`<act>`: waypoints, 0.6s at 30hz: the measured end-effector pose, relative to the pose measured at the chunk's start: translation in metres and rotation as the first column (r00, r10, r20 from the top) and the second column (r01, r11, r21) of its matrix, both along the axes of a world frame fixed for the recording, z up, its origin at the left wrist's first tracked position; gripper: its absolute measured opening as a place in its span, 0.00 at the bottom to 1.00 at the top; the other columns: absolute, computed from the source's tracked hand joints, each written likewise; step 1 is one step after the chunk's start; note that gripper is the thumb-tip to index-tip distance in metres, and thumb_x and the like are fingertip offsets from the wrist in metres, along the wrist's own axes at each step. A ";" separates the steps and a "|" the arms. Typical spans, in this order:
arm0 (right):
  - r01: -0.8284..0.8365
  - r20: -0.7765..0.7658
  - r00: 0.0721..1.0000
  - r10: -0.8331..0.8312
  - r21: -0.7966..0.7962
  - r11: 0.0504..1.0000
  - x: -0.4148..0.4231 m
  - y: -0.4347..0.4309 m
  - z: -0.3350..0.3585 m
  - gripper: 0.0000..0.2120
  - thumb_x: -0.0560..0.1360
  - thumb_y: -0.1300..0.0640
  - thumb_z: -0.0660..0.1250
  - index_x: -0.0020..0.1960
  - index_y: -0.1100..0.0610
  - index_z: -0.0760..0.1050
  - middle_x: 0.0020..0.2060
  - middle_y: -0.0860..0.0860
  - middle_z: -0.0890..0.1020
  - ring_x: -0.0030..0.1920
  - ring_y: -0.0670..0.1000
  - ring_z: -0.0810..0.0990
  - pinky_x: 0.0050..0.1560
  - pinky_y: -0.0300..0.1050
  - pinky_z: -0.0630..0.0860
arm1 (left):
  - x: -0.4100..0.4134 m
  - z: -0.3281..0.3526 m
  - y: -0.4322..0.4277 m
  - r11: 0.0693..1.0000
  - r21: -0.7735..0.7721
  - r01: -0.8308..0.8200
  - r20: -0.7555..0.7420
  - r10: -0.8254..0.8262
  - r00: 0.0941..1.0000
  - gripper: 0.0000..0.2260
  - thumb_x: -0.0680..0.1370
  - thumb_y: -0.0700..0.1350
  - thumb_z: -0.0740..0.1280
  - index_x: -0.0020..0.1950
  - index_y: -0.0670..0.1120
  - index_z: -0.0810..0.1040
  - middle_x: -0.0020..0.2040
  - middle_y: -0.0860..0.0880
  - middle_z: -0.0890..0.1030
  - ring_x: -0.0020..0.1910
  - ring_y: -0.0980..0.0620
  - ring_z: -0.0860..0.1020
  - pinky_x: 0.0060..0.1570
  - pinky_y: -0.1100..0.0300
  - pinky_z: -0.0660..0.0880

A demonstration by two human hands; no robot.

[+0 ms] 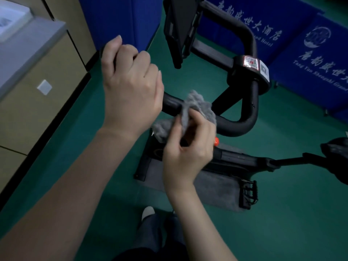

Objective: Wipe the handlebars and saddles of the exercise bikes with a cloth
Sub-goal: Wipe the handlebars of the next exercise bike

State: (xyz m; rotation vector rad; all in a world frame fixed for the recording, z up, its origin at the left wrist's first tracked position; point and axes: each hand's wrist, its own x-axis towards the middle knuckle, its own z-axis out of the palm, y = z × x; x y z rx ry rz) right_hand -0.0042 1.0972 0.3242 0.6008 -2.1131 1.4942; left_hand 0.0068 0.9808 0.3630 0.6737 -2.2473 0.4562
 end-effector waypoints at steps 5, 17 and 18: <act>-0.037 -0.048 0.998 0.037 0.007 0.999 -0.004 0.005 -0.001 0.06 0.71 0.69 0.67 0.47 0.66 0.80 0.40 0.57 0.78 0.41 0.52 0.77 0.42 0.46 0.77 | 0.002 0.001 0.000 1.000 0.014 -0.007 0.034 0.007 0.999 0.18 0.82 0.45 0.54 0.44 0.39 0.79 0.41 0.45 0.78 0.52 0.41 0.75 0.69 0.51 0.53; -0.041 -0.030 0.999 0.040 -0.027 0.999 -0.006 0.001 -0.002 0.07 0.72 0.70 0.67 0.49 0.67 0.79 0.40 0.58 0.77 0.40 0.53 0.77 0.42 0.42 0.76 | 0.002 0.002 0.000 0.999 0.033 -0.020 0.033 0.019 0.999 0.19 0.82 0.45 0.51 0.45 0.39 0.80 0.42 0.45 0.78 0.53 0.41 0.75 0.70 0.52 0.53; -0.051 -0.038 0.998 0.051 -0.013 0.999 -0.007 0.007 -0.003 0.06 0.72 0.70 0.67 0.48 0.67 0.79 0.41 0.57 0.78 0.40 0.52 0.77 0.42 0.43 0.76 | 0.002 0.002 0.001 0.999 0.038 -0.023 0.036 0.022 0.999 0.20 0.83 0.45 0.51 0.45 0.39 0.80 0.42 0.45 0.78 0.53 0.41 0.74 0.70 0.52 0.53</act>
